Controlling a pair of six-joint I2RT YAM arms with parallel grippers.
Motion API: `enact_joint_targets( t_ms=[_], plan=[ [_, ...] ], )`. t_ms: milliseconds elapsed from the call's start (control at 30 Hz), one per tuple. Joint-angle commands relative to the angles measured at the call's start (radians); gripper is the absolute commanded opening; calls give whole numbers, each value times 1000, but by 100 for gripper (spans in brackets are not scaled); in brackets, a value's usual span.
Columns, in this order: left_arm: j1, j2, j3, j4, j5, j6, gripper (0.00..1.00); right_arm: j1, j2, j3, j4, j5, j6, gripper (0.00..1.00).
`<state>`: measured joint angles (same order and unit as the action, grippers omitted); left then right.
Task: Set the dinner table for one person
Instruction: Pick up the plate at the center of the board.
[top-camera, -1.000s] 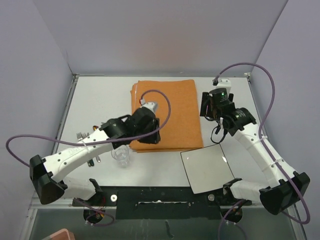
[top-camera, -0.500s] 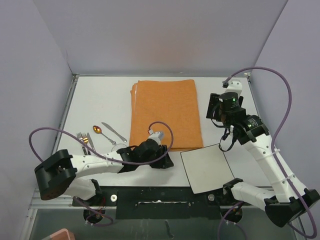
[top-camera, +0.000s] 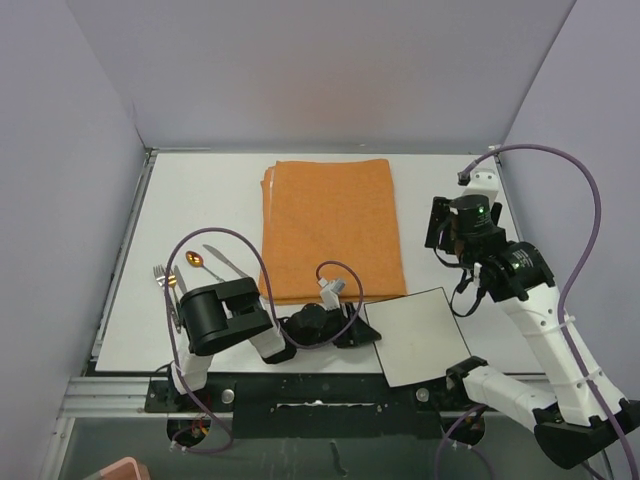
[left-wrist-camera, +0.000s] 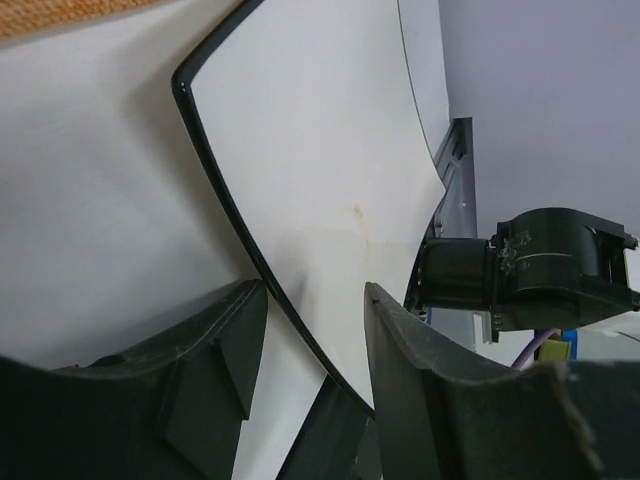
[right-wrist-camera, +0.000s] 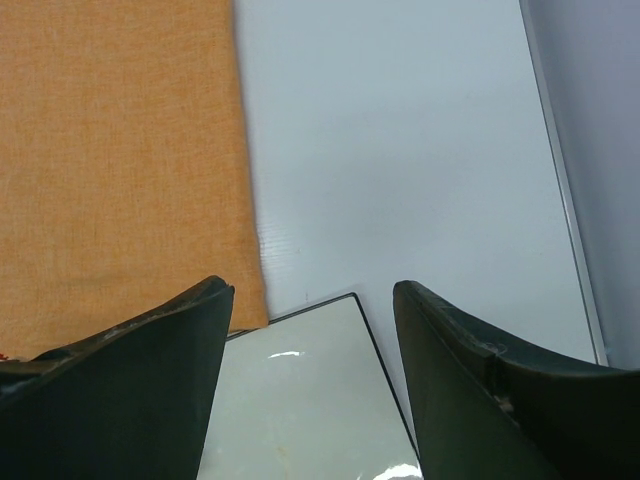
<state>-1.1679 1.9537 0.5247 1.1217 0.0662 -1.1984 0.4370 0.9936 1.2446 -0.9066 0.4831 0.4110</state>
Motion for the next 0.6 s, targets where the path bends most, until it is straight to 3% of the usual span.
enact_joint_targets(
  t_ms=[0, 233, 400, 567],
  plan=[
    [-20, 48, 18, 93, -19, -10, 44, -7, -31, 17, -24, 54, -22, 66],
    [-21, 146, 17, 123, -63, -54, 44, -8, -38, 43, -51, 55, -29, 66],
    [-45, 10, -12, -129, -166, -31, 44, -7, -33, 43, -61, 47, -17, 66],
    [-44, -51, 8, -231, -275, -35, 44, -8, -39, 33, -68, 39, -16, 66]
  ],
)
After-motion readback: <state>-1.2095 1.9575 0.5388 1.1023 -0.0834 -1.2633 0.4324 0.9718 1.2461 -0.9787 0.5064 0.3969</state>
